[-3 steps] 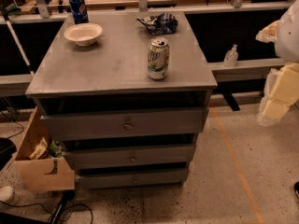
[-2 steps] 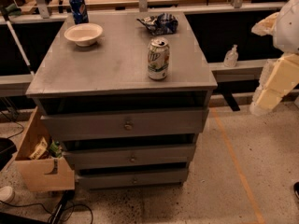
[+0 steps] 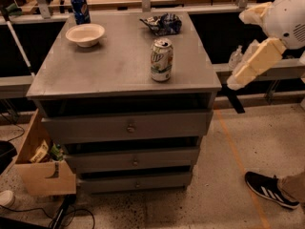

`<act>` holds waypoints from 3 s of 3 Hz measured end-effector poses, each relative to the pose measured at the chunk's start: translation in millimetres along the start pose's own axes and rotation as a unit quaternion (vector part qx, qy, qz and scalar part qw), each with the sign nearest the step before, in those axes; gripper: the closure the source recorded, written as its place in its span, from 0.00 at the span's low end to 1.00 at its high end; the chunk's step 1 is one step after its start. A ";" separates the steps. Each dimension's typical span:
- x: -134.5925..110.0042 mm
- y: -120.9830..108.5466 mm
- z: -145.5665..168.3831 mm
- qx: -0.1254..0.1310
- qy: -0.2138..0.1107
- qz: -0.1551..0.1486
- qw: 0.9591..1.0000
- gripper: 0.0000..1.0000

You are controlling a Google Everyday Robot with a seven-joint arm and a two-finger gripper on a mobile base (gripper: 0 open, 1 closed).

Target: Move 7up can near paper bowl

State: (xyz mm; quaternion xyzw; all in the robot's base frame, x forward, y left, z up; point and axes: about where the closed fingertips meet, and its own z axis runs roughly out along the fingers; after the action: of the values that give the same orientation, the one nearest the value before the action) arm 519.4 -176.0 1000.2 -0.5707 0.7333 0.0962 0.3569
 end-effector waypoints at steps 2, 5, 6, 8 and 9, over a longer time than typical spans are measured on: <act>-33.4 -29.4 50.1 0.005 -0.165 0.033 0.986 0.00; -50.8 -61.7 138.9 0.019 -0.249 0.072 0.966 0.00; -56.5 -80.9 171.2 0.013 -0.282 0.104 0.954 0.00; -64.6 -91.6 200.5 0.009 -0.348 0.130 0.928 0.17; -72.8 -90.3 206.6 0.010 -0.373 0.129 0.919 0.41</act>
Offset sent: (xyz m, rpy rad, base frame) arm 0.0850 0.0589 -0.0169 0.5220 -0.1188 0.0357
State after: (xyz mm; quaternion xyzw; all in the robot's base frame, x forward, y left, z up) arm 693.5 -36.6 920.2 -0.3907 0.6154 0.3398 0.5943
